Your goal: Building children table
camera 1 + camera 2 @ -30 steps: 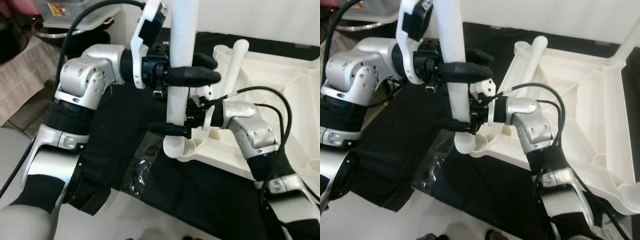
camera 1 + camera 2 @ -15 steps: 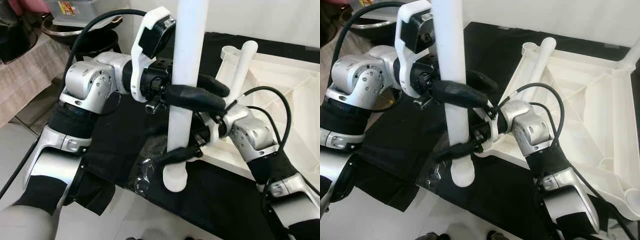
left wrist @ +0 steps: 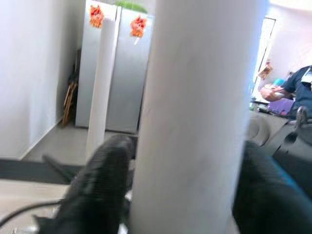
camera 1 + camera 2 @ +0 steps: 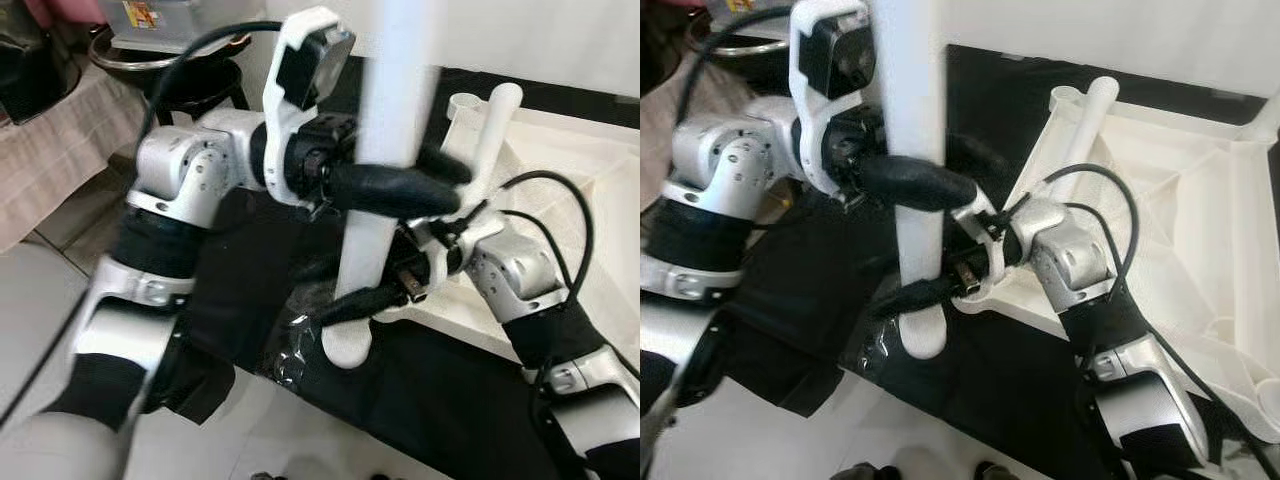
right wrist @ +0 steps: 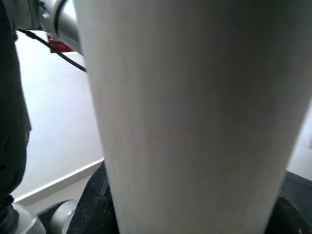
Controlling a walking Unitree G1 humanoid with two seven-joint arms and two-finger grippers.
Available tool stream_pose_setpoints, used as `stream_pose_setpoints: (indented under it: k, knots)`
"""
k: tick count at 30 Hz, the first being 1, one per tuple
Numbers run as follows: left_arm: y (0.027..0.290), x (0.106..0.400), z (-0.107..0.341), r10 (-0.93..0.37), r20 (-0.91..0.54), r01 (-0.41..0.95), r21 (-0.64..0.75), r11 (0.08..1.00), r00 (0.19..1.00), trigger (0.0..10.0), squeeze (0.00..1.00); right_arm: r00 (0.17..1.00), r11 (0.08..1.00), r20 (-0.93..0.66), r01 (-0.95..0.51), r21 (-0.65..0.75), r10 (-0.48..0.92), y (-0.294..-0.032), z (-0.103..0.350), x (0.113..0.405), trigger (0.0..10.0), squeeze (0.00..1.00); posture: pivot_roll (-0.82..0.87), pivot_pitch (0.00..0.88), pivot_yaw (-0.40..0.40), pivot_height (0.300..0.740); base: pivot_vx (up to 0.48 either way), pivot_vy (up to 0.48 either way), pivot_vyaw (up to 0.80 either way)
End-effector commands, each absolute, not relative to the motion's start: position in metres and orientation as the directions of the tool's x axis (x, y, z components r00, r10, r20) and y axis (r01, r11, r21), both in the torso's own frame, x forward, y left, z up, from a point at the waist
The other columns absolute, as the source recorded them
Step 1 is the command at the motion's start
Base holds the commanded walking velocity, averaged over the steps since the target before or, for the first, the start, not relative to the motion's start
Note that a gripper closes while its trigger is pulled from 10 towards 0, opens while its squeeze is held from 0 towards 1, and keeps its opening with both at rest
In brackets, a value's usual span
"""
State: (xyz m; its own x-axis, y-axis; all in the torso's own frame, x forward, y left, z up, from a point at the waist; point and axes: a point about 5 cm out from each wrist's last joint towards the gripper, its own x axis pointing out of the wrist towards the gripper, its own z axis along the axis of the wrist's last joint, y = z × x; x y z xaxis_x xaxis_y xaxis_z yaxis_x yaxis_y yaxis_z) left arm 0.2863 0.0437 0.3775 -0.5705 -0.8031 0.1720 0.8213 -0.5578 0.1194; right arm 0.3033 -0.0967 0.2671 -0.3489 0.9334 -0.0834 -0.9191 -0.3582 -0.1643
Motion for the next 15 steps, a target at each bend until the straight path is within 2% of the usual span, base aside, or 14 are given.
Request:
stream_pose_setpoints:
  k: [1,7,9,10,12,13,14,15]
  knots:
    - [0.033,0.280,0.387,-0.781,0.188,0.804,0.139,-0.578,-0.595,10.0,1.00,-0.321,-0.332,-0.106,-0.937,-0.109,0.941,-0.095,0.255,0.306,0.0,0.00,-0.08,0.156,0.039,0.740,0.000,0.000,0.00]
    - [0.045,0.290,0.390,-0.829,0.226,0.859,0.150,-0.490,-0.512,10.0,1.00,-0.280,-0.289,-0.091,-0.950,-0.118,0.956,-0.104,0.258,0.308,0.0,0.00,-0.08,0.155,0.039,0.740,0.000,0.000,0.00]
    - [0.074,0.302,0.383,-0.897,0.244,0.928,0.149,-0.341,-0.368,10.0,1.00,-0.198,-0.210,-0.095,-0.967,-0.141,0.976,-0.120,0.264,0.315,0.0,0.00,-0.08,0.167,0.039,0.740,0.000,0.000,0.00]
    - [0.074,0.302,0.383,-0.897,0.244,0.928,0.149,-0.341,-0.368,10.0,1.00,-0.198,-0.210,-0.095,-0.967,-0.141,0.976,-0.120,0.264,0.315,0.0,0.00,-0.08,0.167,0.039,0.740,0.000,0.000,0.00]
    - [0.101,0.311,0.369,-0.942,0.248,0.972,0.120,-0.203,-0.228,10.0,1.00,-0.121,-0.136,-0.097,-0.976,-0.167,0.988,-0.133,0.270,0.321,0.0,0.00,-0.08,0.168,0.039,0.740,0.000,0.000,0.00]
    - [0.101,0.311,0.369,-0.942,0.248,0.972,0.120,-0.203,-0.228,10.0,1.00,-0.121,-0.136,-0.097,-0.976,-0.167,0.988,-0.133,0.270,0.321,0.0,0.00,-0.08,0.168,0.039,0.740,0.000,0.000,0.00]
    - [0.117,0.315,0.352,-0.965,0.232,0.991,0.082,-0.103,-0.120,10.0,1.00,-0.074,-0.088,-0.078,-0.977,-0.196,0.994,-0.142,0.280,0.326,0.0,0.00,-0.07,0.191,0.040,0.740,0.000,0.000,0.00]
    - [0.126,0.316,0.341,-0.974,0.218,0.997,0.060,-0.046,-0.058,10.0,1.00,-0.048,-0.060,-0.064,-0.975,-0.212,0.997,-0.146,0.286,0.328,0.0,0.00,-0.07,0.191,0.040,0.740,0.000,0.000,0.00]
